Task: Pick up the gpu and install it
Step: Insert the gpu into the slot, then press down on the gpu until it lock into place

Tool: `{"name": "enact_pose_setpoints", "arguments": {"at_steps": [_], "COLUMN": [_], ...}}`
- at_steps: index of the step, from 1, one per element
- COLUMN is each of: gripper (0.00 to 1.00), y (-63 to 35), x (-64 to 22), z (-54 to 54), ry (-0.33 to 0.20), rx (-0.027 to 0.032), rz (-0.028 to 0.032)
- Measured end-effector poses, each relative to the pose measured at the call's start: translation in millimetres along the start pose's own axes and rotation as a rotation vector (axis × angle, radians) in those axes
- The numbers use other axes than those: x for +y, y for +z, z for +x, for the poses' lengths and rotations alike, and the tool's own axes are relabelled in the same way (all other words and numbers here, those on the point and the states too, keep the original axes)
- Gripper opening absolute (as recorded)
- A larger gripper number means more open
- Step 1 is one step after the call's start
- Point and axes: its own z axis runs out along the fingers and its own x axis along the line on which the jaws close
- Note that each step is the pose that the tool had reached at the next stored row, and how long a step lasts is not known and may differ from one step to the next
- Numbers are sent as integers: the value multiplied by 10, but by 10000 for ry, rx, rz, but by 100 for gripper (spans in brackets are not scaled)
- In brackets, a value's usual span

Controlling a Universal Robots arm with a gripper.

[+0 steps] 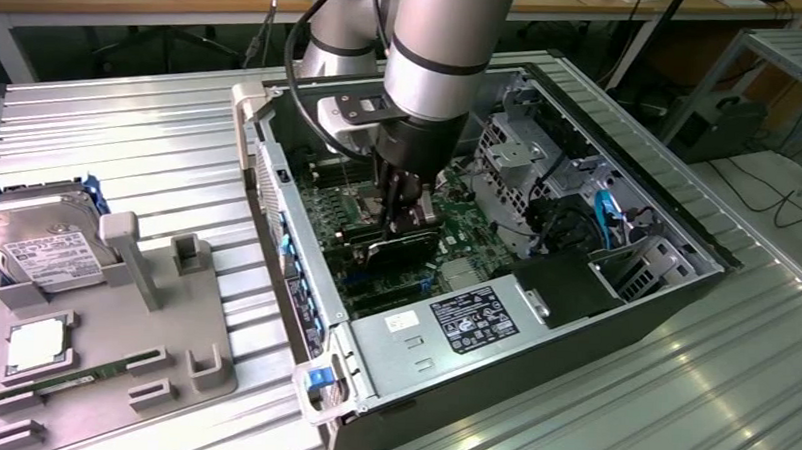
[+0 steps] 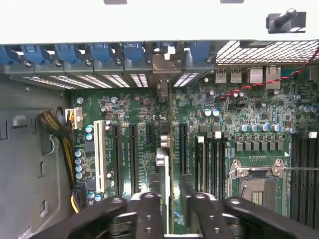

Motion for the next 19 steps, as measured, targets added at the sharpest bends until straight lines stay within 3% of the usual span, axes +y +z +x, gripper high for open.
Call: {"name": "enact_pose_setpoints", "arguments": {"at_steps": [2, 4, 19], "gripper": [15, 11, 11], "y": [0, 0, 0], "x": [0, 0, 0], "z": [0, 0, 0], "ry": [0, 0, 0], "rx": [0, 0, -1], "rz": [0, 0, 0]}}
